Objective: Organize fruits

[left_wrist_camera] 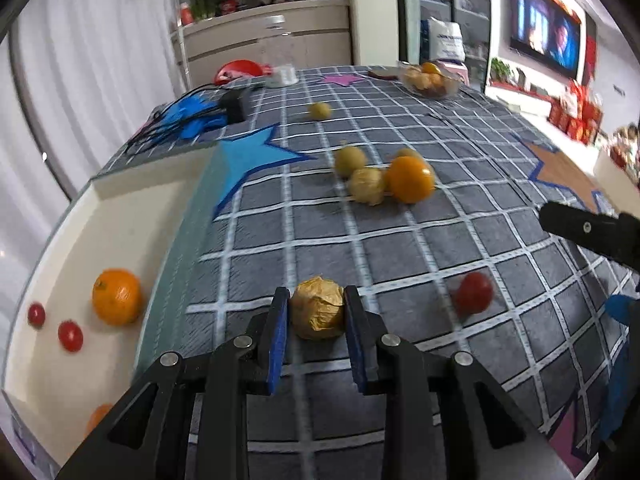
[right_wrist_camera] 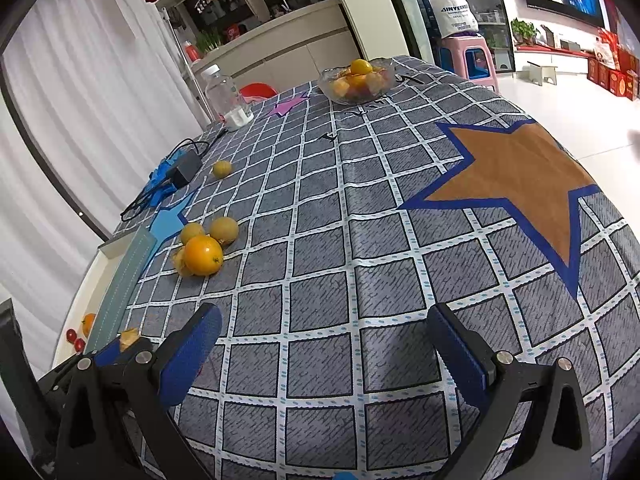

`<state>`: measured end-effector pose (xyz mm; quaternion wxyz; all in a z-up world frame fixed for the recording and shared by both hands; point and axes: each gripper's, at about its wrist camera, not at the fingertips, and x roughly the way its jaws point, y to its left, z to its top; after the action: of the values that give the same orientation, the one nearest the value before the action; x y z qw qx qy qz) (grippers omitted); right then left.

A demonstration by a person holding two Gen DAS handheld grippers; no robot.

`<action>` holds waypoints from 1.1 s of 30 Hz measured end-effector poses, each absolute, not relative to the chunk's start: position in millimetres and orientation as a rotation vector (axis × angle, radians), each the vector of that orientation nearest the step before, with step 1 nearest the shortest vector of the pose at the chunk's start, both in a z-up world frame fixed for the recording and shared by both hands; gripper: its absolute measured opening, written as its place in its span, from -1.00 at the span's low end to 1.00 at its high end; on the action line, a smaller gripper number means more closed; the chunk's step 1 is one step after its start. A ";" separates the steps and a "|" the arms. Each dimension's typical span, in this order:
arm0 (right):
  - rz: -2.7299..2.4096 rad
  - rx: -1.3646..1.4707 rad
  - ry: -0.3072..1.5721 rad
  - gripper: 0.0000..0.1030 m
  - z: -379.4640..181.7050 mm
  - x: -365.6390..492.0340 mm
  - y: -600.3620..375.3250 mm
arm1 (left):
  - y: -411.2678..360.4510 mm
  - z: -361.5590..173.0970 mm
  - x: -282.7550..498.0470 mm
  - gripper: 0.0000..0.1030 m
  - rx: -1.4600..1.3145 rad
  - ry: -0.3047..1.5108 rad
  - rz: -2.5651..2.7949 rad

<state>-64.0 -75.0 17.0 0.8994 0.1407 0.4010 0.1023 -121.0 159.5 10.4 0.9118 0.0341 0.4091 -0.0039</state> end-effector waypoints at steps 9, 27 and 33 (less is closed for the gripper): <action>0.198 0.263 0.840 1.00 17.0 -63.4 -71.4 | 166.0 9.4 -121.3 -0.40 0.022 0.845 -0.028; 0.182 0.230 0.851 1.00 16.8 -62.0 -66.1 | 168.3 9.4 -121.5 -0.39 0.012 0.845 -0.037; 0.182 0.230 0.851 1.00 16.9 -61.9 -65.5 | 168.4 9.4 -121.6 -0.39 0.012 0.845 -0.037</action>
<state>-61.9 -65.5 16.9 0.9003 0.1113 0.4115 0.0881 -121.6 168.4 9.4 0.9119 0.0060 0.4099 -0.0179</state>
